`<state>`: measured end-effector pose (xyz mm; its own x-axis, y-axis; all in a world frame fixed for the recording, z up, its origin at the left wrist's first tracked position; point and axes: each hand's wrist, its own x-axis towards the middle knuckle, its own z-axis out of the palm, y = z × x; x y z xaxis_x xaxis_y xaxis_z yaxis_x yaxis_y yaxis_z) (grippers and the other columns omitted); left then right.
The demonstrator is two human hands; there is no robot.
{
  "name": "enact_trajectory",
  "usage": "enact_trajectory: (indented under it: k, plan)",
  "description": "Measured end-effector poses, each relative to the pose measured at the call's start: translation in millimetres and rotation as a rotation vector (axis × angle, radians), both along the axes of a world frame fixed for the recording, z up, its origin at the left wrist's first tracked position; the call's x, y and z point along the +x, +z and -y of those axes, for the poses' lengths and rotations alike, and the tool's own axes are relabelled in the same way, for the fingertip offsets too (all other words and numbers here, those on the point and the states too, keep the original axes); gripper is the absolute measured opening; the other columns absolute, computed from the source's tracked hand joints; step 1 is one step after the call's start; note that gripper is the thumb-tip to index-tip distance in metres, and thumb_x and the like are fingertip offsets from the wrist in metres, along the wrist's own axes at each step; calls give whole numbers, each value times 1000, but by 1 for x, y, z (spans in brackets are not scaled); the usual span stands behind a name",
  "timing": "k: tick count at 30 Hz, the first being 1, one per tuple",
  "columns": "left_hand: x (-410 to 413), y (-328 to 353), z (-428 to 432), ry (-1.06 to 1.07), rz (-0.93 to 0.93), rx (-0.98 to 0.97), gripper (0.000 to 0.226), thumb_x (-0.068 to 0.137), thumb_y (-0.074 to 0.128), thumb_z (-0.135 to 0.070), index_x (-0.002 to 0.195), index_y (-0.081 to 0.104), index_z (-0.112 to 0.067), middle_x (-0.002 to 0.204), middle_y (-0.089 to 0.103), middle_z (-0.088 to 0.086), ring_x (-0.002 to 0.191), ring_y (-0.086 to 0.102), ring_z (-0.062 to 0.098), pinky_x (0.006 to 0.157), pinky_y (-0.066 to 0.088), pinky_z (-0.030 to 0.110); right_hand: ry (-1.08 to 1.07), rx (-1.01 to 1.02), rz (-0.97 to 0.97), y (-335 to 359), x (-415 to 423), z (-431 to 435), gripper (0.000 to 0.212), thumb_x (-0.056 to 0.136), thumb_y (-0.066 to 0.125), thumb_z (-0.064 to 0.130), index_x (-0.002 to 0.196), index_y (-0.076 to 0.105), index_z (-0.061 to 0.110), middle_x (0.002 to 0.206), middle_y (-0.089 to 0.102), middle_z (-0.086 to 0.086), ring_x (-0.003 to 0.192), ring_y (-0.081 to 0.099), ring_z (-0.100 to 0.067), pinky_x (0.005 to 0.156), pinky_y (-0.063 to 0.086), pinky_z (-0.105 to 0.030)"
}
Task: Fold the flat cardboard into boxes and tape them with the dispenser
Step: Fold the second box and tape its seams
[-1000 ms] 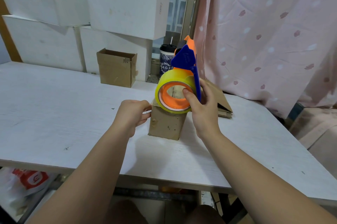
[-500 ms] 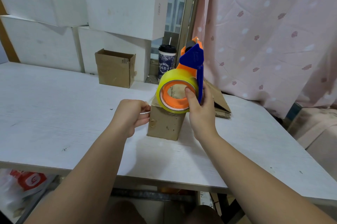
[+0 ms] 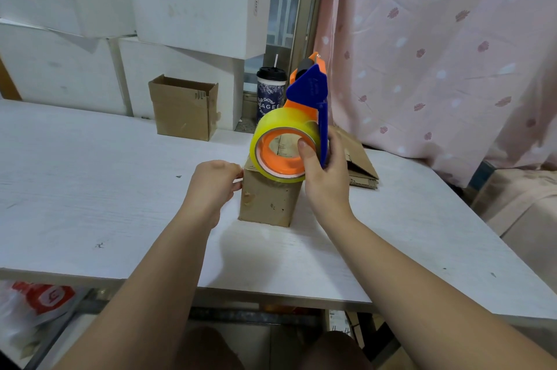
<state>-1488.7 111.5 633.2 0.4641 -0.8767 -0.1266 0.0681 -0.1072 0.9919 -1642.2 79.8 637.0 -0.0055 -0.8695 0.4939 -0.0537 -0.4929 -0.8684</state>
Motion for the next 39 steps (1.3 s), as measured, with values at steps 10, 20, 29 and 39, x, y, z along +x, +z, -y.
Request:
enact_trajectory:
  k: [10,20,29,39]
  plan:
    - [-2,-18,5,12,-4,50,40,88,64,-31,115,37,-17,111,52,7,86,62,15,86,49,36,-31,3,8,2,-1,1,33,79,60,57,109,46,49,102,59,31,101,59,-1,82,55,-30]
    - [-37,-44,-31,74,298,-330,43,97,42,-10,136,51,-23,128,60,-6,120,54,13,96,50,40,-80,-18,-98,1,2,-1,35,86,62,43,116,45,41,86,56,41,90,61,-1,80,57,-38]
    - [-28,-22,-24,103,705,-402,40,92,58,-24,132,54,-24,112,62,-13,94,54,-4,86,45,17,-25,58,-95,3,0,5,34,84,69,27,100,46,45,88,57,27,82,57,16,59,49,-10]
    - [-31,-30,-15,257,780,-460,34,98,41,-22,118,65,-9,95,71,4,76,54,7,70,39,7,4,84,-83,17,-4,10,38,82,72,18,108,53,37,99,59,16,87,61,-4,65,54,-18]
